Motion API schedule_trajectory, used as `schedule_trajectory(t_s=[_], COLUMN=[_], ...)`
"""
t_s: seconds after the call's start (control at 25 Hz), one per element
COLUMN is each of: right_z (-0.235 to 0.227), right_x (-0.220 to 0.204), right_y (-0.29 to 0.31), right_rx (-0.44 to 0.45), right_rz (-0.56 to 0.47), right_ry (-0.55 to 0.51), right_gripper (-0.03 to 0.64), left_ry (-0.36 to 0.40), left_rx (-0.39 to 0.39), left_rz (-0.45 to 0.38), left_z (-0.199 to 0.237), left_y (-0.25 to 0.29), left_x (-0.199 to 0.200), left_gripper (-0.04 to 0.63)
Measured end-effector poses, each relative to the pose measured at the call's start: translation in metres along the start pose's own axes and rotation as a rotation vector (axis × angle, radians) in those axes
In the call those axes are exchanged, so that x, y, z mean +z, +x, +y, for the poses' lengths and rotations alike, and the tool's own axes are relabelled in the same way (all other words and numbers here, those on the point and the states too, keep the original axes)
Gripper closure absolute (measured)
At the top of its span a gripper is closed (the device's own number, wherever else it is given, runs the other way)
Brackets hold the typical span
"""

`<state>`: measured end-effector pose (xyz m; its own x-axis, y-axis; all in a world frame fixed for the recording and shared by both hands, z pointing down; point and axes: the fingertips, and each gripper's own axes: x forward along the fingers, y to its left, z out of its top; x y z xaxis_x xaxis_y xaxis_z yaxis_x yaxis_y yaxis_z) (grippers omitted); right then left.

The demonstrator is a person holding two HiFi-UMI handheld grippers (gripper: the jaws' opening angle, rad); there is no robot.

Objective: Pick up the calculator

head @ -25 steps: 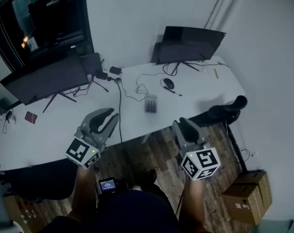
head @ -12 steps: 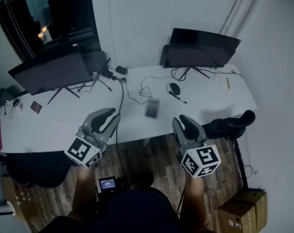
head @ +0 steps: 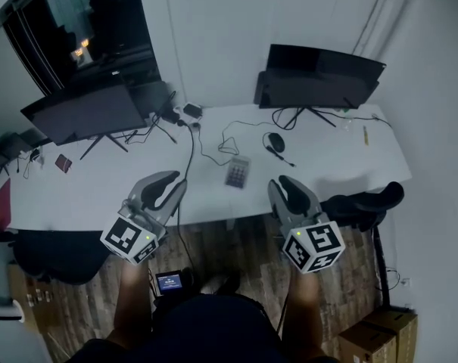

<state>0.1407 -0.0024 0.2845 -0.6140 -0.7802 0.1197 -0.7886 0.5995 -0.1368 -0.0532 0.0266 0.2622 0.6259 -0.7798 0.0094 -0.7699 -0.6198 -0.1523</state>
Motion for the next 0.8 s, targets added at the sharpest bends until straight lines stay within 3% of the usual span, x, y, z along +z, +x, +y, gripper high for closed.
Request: schedule_trajectory(t_s=[0.36, 0.8], right_z=[-0.021, -0.049], right_x=[-0.007, 0.001], right_y=[0.013, 0.028], right_rx=[-0.018, -0.182], right_rz=[0.015, 0.026], right_ry=[0.033, 0.024], right_gripper=[0.518, 0.518], left_ry=[-0.012, -0.061], left_rx=[-0.026, -0.182], left_rz=[0.014, -0.049], left_z=[0.009, 0.039], left_y=[0.028, 0.087], left_x=[-0.006, -0.012], left_gripper=[0.522, 0.522])
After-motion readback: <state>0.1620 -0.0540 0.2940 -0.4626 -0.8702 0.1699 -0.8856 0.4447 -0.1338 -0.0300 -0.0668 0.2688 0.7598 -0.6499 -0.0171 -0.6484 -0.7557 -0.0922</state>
